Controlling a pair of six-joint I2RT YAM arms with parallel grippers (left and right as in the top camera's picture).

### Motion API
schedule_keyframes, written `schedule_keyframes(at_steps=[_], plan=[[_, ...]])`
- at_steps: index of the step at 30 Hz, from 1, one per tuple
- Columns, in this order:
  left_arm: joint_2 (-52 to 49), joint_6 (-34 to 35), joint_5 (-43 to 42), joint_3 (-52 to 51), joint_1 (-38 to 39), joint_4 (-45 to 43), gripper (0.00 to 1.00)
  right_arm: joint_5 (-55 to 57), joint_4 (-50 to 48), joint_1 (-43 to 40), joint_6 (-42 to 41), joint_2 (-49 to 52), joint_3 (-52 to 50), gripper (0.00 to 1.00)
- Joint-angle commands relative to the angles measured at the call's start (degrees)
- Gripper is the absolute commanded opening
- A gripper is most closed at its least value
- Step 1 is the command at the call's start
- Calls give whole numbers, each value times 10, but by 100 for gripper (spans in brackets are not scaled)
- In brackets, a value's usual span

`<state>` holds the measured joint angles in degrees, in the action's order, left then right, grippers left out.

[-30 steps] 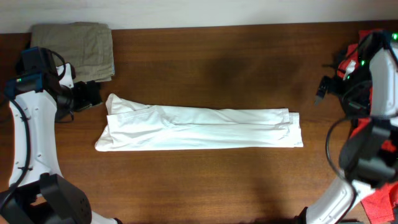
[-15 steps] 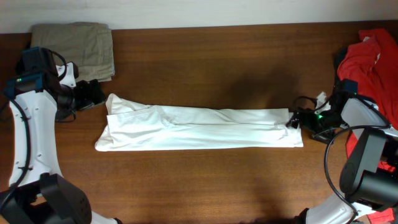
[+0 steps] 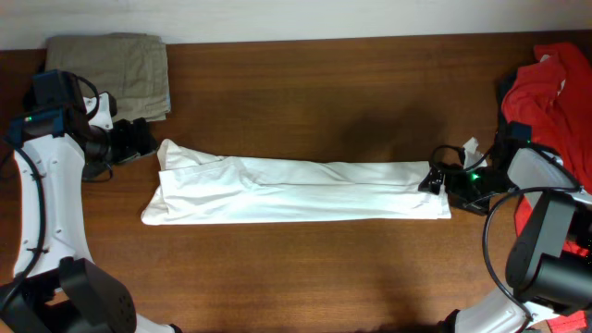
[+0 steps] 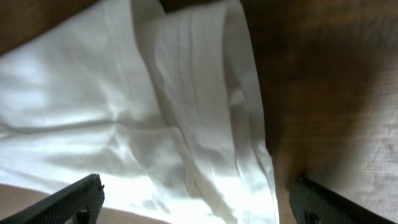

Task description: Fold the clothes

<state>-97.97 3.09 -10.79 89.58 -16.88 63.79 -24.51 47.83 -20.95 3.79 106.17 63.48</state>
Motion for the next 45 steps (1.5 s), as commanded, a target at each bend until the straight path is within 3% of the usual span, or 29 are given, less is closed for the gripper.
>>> schedule_keyframes(at_steps=[1,3,6,7,9,11,12,15,20,24,29,32,42,45], plan=[[-2,2,-11,0,0,-1,99,9,-34,24,2,24,-34,99],[-2,2,-11,0,0,-1,99,-8,-31,40,2,33,-38,97],[-2,2,-11,0,0,-1,99,-12,-31,67,-4,33,-46,85],[-2,2,-11,0,0,-1,99,-11,-31,75,-15,33,-47,71],[-2,2,-11,0,0,-1,99,10,-32,78,-37,33,-47,55],[-2,2,-11,0,0,0,99,31,-34,77,-53,33,-47,25],[-2,2,-11,0,0,1,99,53,-35,75,-70,33,-44,4],[-2,2,-11,0,0,1,99,117,10,59,-98,33,-6,4],[-2,2,-11,0,0,1,99,189,163,36,-133,23,140,4],[-2,2,-11,0,0,-2,99,185,256,87,-153,2,253,4],[-2,2,-11,0,0,-3,99,82,221,230,-156,2,258,4],[-2,2,-11,0,0,-3,99,77,184,297,-198,2,258,4],[-2,2,-11,0,0,-3,99,57,136,453,-223,39,257,4],[-2,2,-11,0,0,-3,99,60,125,466,-223,58,256,15]])
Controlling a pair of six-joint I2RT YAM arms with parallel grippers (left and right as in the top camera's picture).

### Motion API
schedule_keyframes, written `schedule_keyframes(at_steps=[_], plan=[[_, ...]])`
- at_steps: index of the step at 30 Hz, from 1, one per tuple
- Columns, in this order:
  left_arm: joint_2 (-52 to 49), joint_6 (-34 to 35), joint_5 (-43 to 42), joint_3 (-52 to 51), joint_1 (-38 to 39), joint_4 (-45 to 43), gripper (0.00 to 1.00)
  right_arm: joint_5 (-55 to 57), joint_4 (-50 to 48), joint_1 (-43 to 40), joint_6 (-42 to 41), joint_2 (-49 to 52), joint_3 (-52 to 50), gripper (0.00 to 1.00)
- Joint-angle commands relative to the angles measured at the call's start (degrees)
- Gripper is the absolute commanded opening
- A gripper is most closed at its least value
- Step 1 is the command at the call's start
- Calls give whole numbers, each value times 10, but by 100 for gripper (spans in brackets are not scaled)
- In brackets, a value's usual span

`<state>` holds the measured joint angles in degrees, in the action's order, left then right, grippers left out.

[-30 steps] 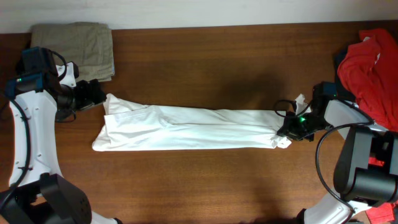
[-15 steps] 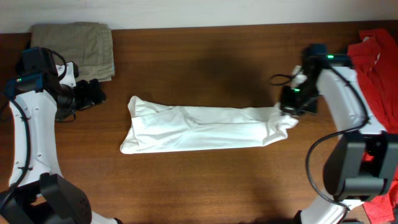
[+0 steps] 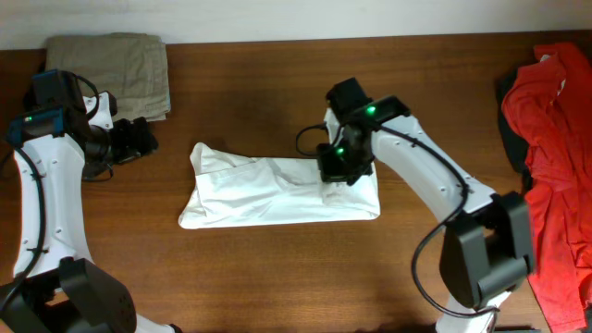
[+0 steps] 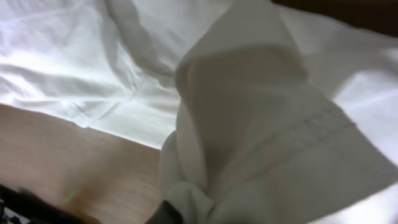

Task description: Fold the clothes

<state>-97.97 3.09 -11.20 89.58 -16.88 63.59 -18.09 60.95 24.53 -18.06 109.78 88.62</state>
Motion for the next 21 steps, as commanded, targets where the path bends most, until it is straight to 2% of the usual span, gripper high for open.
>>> schedule_keyframes(at_steps=[1,2,4,14,21], plan=[[-2,2,-7,0,0,-1,99,-4,-9,12,-5,28,4,33],[-2,2,-7,0,0,-1,99,-4,-10,14,-5,31,4,48],[-2,2,-7,0,0,-1,99,-6,-13,13,-5,32,4,54],[-2,2,-7,0,0,-1,99,-3,38,-59,13,31,49,55],[-2,2,-7,0,0,-1,99,-9,-28,-32,10,46,-2,55]])
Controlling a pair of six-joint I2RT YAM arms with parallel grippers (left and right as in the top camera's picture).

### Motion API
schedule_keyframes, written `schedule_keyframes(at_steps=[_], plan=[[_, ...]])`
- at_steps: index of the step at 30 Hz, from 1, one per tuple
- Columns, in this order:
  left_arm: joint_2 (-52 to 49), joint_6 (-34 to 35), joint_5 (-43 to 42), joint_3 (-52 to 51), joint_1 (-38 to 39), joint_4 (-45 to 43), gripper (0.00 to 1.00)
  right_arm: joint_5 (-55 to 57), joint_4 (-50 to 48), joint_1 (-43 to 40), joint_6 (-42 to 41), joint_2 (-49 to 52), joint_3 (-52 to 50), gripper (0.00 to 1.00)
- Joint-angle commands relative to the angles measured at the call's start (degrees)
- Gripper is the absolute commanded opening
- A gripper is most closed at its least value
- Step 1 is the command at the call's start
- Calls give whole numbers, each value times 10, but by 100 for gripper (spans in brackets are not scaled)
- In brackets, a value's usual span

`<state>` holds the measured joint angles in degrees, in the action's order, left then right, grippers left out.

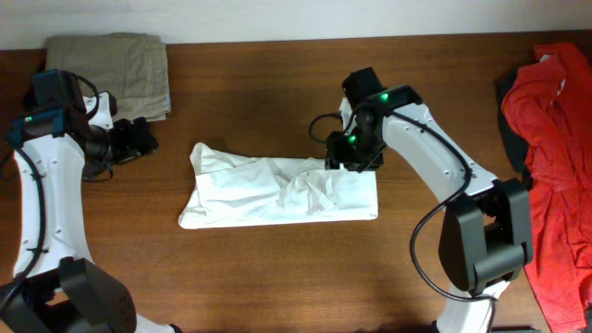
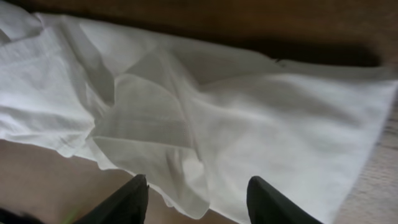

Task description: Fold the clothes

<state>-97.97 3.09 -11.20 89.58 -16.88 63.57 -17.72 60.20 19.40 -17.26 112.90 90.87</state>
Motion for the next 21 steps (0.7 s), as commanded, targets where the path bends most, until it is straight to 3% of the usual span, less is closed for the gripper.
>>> schedule_keyframes(at_steps=[1,7,12,13,14,17,19,21], plan=[[-2,2,-7,0,0,0,99,-19,-30,24,2,18,-28,55],[-2,2,-7,0,0,1,99,-75,-141,69,-21,54,-32,54],[-2,2,-7,0,0,1,99,-92,-269,83,-73,56,-31,39],[-2,2,-7,0,0,1,99,-97,-284,81,-73,56,-28,40],[-2,2,-7,0,0,1,99,-117,-293,75,-73,56,-16,51],[-2,2,-7,0,0,2,99,-183,-242,33,-61,50,53,54],[-2,2,-7,0,0,2,99,-191,-149,-8,-29,41,115,51],[-2,2,-7,0,0,3,99,-187,-2,-58,61,38,192,46]])
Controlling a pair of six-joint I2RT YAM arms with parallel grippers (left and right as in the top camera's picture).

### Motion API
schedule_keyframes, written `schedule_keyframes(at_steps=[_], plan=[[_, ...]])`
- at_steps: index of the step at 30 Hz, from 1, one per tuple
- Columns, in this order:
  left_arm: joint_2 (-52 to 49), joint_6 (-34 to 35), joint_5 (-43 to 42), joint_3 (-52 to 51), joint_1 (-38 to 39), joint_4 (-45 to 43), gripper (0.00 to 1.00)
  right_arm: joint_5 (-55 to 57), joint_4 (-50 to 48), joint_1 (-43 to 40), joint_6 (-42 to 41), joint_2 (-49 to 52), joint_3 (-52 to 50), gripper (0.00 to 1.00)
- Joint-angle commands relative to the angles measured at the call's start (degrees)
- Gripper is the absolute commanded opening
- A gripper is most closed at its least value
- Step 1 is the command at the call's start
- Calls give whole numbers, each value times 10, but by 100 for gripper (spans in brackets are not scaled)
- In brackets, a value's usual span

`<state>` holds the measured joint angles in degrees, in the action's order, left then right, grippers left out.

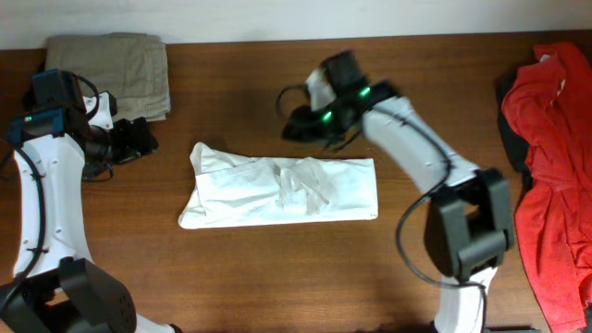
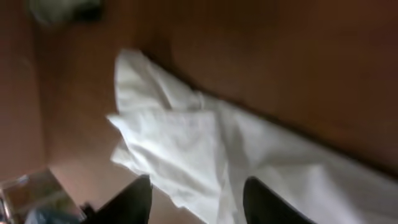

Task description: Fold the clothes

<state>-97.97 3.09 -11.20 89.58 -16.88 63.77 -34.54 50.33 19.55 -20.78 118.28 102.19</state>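
Observation:
A white garment lies folded in half on the wooden table, its doubled layer wrinkled near the middle; the right wrist view shows it too, blurred. My right gripper hovers open above the table just behind the garment's middle, its fingers apart with nothing between them. My left gripper rests at the far left, beside the garment's left end; whether it is open or shut is unclear.
A folded olive-grey cloth lies in the back left corner. A red garment is heaped along the right edge of the table.
My right gripper has moved left and toward the back, from the garment's right part to just behind its middle. It stays open. The garment and the left arm are unchanged.
The white garment first lay stretched long, with my right gripper at its right end. Then that end was carried over to the middle, halving the length. The gripper then stood open above the folded garment, and now it is behind the middle.

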Motion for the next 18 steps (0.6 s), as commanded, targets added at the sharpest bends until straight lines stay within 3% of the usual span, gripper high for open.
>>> schedule_keyframes(at_steps=[1,4,5,11,18], plan=[[-2,2,-7,0,0,1,99,9,167,-80,130,-16,99,41],[-2,2,-17,0,0,1,99,140,290,-103,146,-12,77,8],[-2,2,-21,0,0,1,99,142,291,-97,146,-11,37,4],[-2,2,-21,0,0,3,99,95,116,-6,80,-8,-168,4],[-2,2,-21,0,0,3,99,82,24,72,15,-6,-184,4]])
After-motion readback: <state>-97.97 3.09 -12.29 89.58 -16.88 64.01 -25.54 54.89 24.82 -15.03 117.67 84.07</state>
